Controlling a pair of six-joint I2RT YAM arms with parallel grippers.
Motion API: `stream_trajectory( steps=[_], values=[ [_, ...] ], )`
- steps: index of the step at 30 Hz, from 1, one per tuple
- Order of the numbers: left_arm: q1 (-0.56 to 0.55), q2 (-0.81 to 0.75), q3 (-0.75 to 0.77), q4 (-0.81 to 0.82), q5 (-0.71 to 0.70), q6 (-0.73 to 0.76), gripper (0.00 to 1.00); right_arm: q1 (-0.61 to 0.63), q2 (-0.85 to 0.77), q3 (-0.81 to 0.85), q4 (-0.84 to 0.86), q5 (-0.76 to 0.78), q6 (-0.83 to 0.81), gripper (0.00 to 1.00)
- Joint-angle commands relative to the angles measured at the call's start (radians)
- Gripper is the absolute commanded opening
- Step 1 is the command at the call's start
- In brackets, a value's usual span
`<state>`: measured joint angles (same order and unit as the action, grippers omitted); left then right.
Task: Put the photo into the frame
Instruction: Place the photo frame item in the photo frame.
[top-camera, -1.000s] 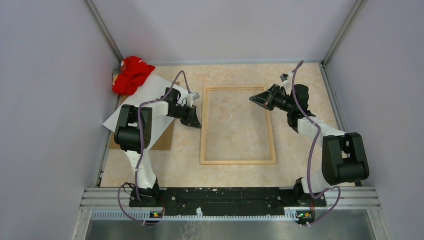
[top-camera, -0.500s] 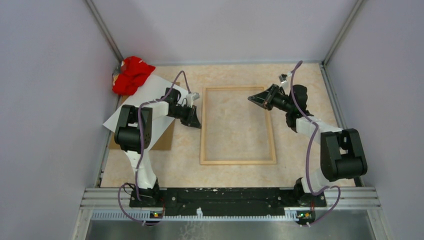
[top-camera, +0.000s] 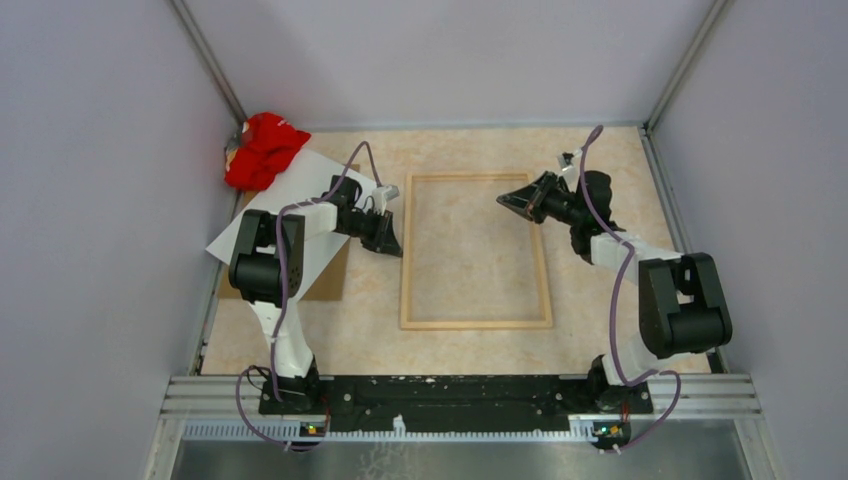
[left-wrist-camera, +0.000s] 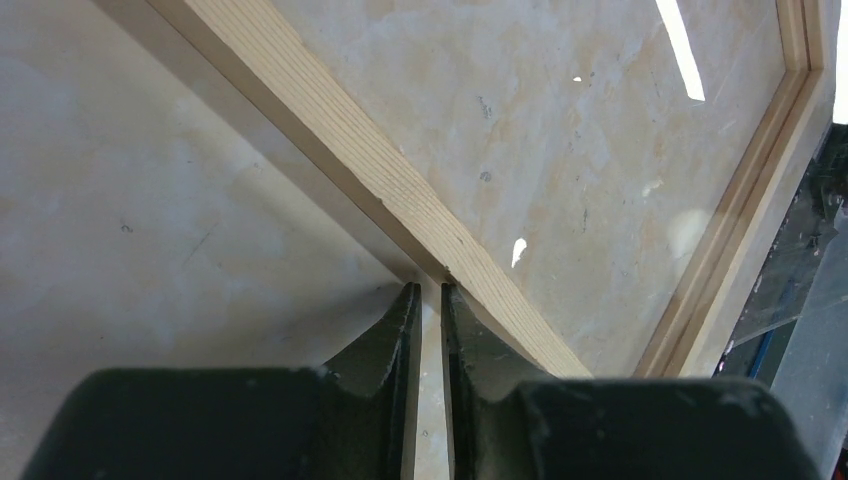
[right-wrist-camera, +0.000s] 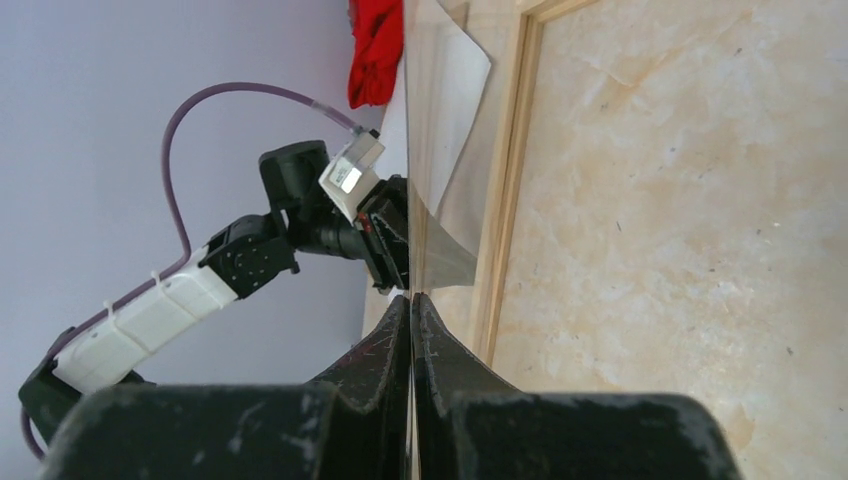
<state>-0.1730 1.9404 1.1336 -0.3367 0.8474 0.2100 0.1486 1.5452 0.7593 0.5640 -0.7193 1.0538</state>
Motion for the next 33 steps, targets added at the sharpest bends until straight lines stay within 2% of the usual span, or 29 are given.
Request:
stream_trajectory(
  steps=[1, 17, 28, 33],
  values=[
    [-0.005, 0.018, 0.023, 0.021, 0.019, 0.008, 0.18, 0.007, -0.016, 0.008, -0.051, 0.040, -0.027, 0.00],
    [-0.008, 0.019, 0.015, 0.028, 0.022, 0.009, 0.18, 0.006, -0.098, -0.053, -0.195, 0.078, 0.010, 0.00],
    [-0.010, 0.019, 0.017, 0.033, 0.023, 0.003, 0.18, 0.008, -0.081, 0.014, -0.309, 0.105, -0.043, 0.00],
    [-0.011, 0.011, 0.018, 0.031, 0.026, 0.002, 0.18, 0.006, -0.084, 0.072, -0.444, 0.157, -0.130, 0.00]
  ],
)
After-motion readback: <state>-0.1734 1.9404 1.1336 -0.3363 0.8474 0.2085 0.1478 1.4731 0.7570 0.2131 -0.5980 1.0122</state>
